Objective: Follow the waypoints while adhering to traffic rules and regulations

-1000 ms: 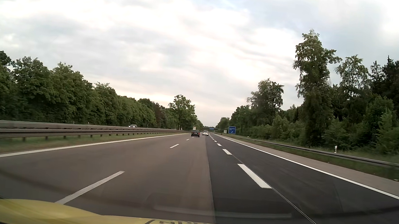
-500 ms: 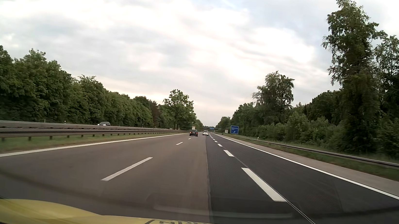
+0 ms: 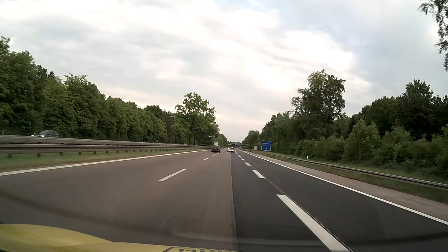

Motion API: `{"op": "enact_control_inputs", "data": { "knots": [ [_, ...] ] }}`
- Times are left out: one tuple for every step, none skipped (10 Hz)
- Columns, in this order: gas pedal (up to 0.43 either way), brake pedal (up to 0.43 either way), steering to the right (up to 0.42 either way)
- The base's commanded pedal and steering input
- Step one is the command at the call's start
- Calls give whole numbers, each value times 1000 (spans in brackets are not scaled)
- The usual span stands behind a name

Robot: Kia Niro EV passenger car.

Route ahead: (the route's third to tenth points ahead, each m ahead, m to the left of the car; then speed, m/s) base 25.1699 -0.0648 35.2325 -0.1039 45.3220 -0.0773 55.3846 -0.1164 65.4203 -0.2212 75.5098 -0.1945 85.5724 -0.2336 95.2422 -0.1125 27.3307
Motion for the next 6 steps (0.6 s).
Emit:
{"op": "enact_control_inputs", "data": {
  "knots": [
    [197,0,0],
    [197,0,0],
    [197,0,0],
    [197,0,0],
    [197,0,0],
    [197,0,0]
  ]
}}
